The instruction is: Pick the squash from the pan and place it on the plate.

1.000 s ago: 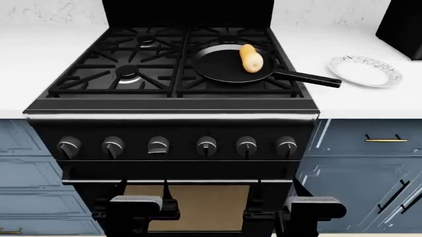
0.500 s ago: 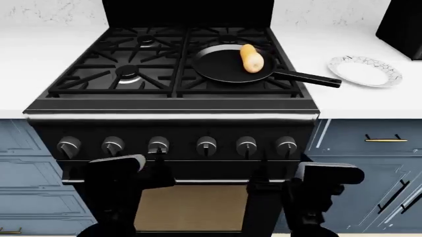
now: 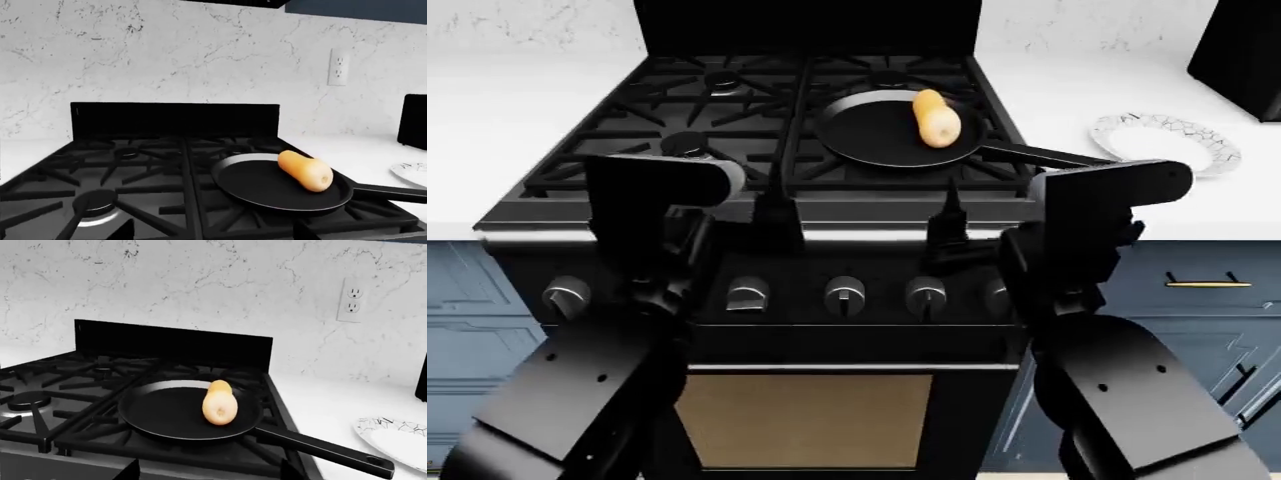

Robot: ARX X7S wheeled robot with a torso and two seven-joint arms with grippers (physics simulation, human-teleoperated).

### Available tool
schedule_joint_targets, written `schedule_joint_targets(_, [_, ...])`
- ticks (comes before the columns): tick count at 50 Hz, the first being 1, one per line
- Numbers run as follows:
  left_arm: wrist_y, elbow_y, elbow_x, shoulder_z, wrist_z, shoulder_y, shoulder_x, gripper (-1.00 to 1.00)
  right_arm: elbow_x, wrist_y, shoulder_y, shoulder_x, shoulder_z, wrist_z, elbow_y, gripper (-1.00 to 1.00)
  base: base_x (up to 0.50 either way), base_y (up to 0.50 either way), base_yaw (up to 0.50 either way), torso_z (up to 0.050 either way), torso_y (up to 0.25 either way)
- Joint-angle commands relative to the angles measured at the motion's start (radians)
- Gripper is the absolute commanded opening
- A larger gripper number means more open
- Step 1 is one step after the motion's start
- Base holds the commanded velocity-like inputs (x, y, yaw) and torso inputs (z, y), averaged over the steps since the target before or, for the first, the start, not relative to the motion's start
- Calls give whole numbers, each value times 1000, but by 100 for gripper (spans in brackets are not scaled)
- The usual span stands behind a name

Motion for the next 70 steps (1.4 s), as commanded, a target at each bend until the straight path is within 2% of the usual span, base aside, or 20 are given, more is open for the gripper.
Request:
schedule_joint_targets(1, [-66,-73,-14,-2,-4,-138,-12,100,64,169,205,-26,95,1,111,100,0,0,0,0,0])
schedule_joint_targets(13, [-18,-208,20,10,15,-241,-38,100,78,187,372,-19,108,-27,288,100,0,0,0,0,0])
schedule_joint_targets(31, [85,-451,61,76,90,-409,-38,100,77,188,544,15,28,-87,451,100,0,0,0,0,0])
schedule_joint_targets(52, [83,-420,50,71,69,-395,-45,100,84,171,575,13,-2,-103,495,100,23,0,0,0,0])
schedule_joint_targets(70, [82,-406,37,74,64,-381,-51,100,85,159,580,16,-20,-102,506,100,231,0,0,0,0])
